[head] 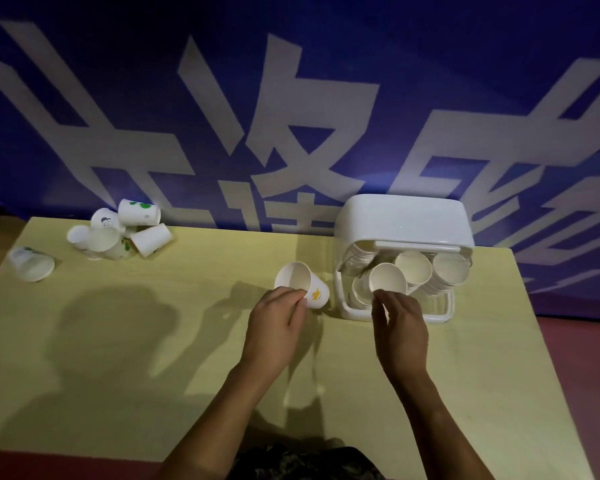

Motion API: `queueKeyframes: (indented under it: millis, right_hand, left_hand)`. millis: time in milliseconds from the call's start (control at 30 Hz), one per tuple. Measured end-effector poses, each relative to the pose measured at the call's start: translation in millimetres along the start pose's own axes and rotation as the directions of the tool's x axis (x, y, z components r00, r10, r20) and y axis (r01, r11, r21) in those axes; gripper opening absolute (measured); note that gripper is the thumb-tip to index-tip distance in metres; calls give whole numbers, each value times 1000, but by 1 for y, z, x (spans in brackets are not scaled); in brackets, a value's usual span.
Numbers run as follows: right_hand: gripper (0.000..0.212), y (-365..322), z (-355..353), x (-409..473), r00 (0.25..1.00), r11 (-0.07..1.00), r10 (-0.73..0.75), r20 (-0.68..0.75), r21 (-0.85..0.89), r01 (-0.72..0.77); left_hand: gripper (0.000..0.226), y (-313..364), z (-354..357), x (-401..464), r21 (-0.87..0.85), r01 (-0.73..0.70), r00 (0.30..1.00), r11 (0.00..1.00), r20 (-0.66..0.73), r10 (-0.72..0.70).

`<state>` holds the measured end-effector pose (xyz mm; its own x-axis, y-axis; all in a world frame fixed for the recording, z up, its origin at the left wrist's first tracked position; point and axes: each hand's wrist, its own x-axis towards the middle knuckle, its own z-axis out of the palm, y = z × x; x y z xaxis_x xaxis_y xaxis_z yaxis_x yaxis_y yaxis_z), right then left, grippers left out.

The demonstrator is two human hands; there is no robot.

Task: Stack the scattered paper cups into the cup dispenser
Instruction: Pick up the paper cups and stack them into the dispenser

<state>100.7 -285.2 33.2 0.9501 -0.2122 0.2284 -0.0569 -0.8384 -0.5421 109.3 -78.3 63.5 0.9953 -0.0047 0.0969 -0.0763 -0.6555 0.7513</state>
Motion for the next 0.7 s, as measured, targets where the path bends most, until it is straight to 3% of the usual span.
queueKeyframes:
  millis: [200, 367, 600, 700]
  right_hand:
    - [18, 36, 23, 22, 958, 988, -22, 286, -143, 65]
    - [23, 54, 44, 36, 902, 978, -43, 429, -166, 125]
    - [21, 63, 30, 29, 958, 999, -39, 283, 9, 38]
    - [17, 71, 21, 19, 959, 998, 25, 283, 40, -38]
  left_hand:
    - [18, 31, 22, 10, 53, -96, 995, 994, 15, 95]
    - [21, 43, 39, 27, 160, -158, 983, 974, 115, 141]
    - [24, 50, 75, 47, 233, -249, 946, 940, 265, 185]
    - [26, 46, 93, 55, 232, -296, 910, 927, 364, 199]
